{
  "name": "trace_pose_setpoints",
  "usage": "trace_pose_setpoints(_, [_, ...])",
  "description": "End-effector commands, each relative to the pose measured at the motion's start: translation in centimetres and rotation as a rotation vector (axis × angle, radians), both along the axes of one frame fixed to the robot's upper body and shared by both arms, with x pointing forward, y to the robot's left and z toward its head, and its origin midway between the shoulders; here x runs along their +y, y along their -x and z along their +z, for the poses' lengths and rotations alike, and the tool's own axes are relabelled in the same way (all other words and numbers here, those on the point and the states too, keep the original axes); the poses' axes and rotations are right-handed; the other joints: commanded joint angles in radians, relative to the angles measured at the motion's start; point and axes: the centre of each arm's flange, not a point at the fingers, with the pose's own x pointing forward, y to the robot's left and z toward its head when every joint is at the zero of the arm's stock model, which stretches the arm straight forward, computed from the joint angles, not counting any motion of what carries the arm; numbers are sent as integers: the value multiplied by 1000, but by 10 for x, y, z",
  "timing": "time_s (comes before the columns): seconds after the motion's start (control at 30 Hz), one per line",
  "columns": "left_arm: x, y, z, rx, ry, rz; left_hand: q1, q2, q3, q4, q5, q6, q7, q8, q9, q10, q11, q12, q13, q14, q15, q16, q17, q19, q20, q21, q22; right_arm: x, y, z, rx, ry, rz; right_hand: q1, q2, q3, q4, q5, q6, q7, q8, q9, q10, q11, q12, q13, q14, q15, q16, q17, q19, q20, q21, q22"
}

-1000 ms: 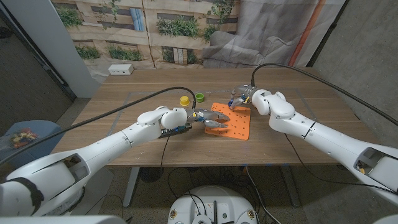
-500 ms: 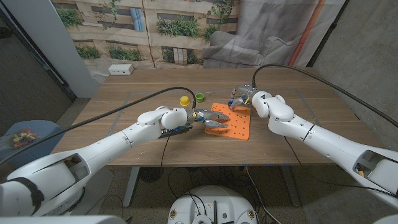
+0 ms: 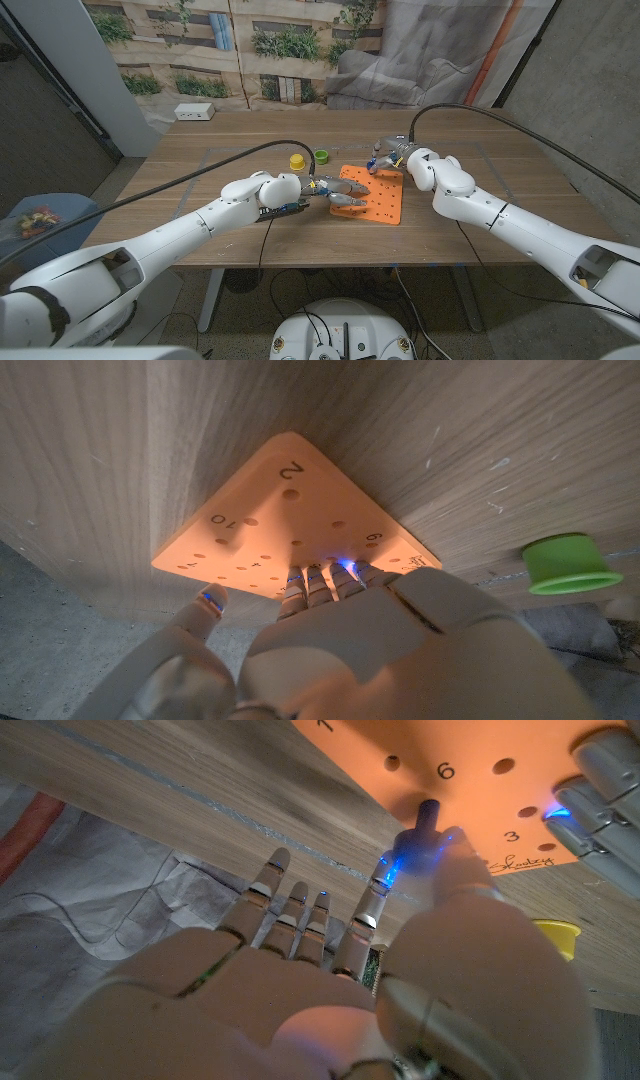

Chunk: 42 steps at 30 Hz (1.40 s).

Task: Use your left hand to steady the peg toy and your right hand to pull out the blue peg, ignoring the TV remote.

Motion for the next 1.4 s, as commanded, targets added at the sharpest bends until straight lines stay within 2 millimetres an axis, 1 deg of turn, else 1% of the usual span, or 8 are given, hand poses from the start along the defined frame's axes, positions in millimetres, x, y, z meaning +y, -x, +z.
trace_pose_setpoints(0.03, [-1, 0, -2, 26, -4, -1, 13, 85, 7, 2, 2, 11, 1, -3, 3, 12, -3, 10, 4, 20, -52, 11, 2, 19, -154, 10, 5, -4, 2, 0, -8, -39, 3, 5, 30, 11, 15, 8, 48, -31, 8, 9, 10, 0, 6, 2, 16, -2, 7, 5, 13, 0, 0, 5])
trace_pose_setpoints(0.3, [-3, -1, -2, 38, -6, -4, 13, 85, 8, 1, 2, 11, 3, -4, 3, 12, -4, 10, 4, 21, -52, 11, 2, 23, -153, 10, 5, -5, 2, 1, -9, -49, 5, 2, 35, 10, 15, 8, 58, -31, 8, 4, 18, -6, 6, 1, 17, -5, 8, 7, 15, 0, -2, 5])
trace_pose_setpoints(0.87, [-4, -4, 0, 46, -1, 1, 13, 85, 10, -1, 2, 8, 2, -5, 3, 12, -4, 9, 4, 23, -51, 10, 2, 25, -153, 9, 5, -11, 0, 5, -8, -56, 9, -1, 41, 9, 13, 10, 74, -31, 6, -9, 25, -3, 3, 0, 16, -2, 8, 9, 20, 1, -4, 5])
trace_pose_setpoints(1.0, [-5, -6, 1, 47, -5, 4, 13, 85, 10, -1, 2, 8, 3, -5, 3, 12, -4, 8, 4, 23, -51, 9, 2, 26, -153, 9, 5, -12, 2, 9, -8, -70, 18, -2, 42, 9, 11, 11, 75, -31, 4, -12, 22, -6, 1, 0, 15, -1, 8, 9, 21, 1, -5, 5])
trace_pose_setpoints(1.4, [-5, -7, 4, 43, -5, 3, 14, 84, 12, -3, 2, 8, 4, -5, 3, 12, -4, 8, 4, 23, -51, 9, 2, 27, -152, 8, 5, -16, 12, 23, -14, -93, 31, -3, 41, 7, 8, 11, 66, -32, -6, -22, 19, 0, -4, 0, 11, 2, 6, 11, 17, 6, -9, 5])
